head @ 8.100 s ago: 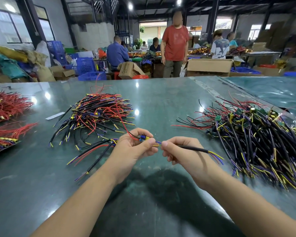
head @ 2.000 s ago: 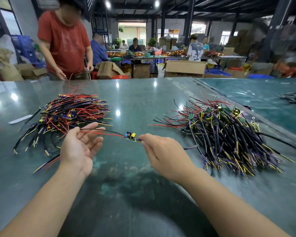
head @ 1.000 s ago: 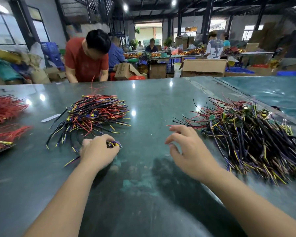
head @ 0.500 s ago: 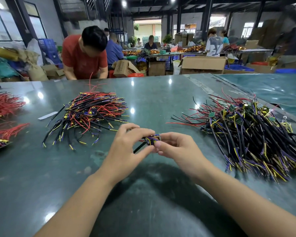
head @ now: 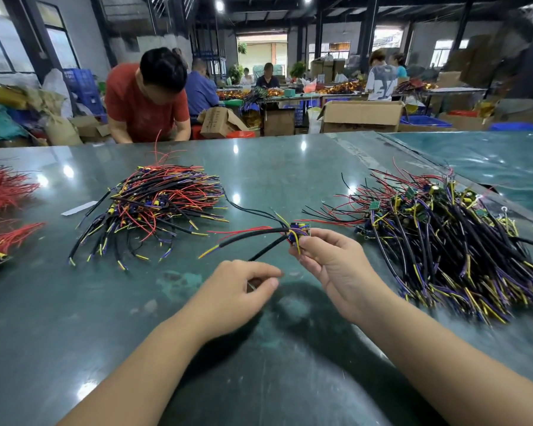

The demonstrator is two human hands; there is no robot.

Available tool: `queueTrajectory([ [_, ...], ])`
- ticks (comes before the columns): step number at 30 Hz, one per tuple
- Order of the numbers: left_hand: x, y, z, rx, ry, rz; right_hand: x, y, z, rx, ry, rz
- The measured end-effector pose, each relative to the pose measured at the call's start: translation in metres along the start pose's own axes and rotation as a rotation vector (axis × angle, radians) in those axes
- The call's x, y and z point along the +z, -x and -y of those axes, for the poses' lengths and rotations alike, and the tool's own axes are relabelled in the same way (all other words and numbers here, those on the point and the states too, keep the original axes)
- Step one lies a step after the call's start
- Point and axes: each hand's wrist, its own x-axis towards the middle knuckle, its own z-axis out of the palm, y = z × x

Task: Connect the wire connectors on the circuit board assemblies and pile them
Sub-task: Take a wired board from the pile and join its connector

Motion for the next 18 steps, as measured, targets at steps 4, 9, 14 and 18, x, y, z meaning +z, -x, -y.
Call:
queueTrajectory([
  [4, 0.003, -0.007, 0.002, -0.11, 0.102, -0.184, 0.003, 0.003, -0.005, 0.015, 0.079, 0.101],
  [9, 0.0, -0.008, -0.008, -0.201, 0.672, -0.211, 0.003, 0.01, -0.01, 0.083, 0.278, 0.264],
  [14, -0.005, -0.006, -0.01, -0.202, 0.675, -0.188, 0.004, 0.011, -0.007, 0.148, 0.334, 0.284],
  [18, -0.005, -0.003, -0.013, -0.197, 0.667, -0.094, 0.004, 0.011, -0.003, 0.113, 0.379, 0.252],
])
